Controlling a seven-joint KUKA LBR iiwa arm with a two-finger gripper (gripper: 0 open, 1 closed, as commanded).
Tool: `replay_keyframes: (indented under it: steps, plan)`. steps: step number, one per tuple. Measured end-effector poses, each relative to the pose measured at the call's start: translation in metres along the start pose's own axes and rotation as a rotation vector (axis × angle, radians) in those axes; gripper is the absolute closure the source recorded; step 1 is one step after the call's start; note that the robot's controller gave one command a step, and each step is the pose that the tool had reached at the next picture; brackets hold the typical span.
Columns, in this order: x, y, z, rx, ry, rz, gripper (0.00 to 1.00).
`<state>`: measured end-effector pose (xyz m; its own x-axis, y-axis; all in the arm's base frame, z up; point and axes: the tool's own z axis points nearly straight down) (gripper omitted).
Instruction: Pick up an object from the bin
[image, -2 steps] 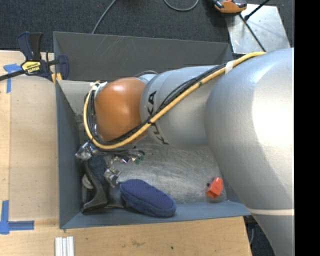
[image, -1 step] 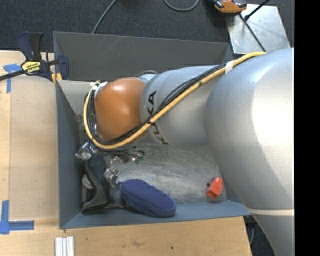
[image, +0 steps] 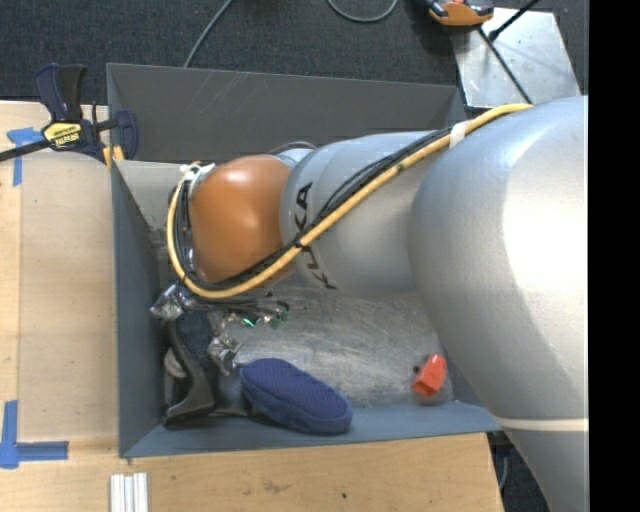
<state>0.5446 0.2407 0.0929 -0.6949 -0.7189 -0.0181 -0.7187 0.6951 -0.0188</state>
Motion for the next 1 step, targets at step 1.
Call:
replay_keyframes:
  steps: [1]
  plan:
    - [-0.0002, 0.0001, -0.0004, 0.0, -0.001, 0.0, 1.0]
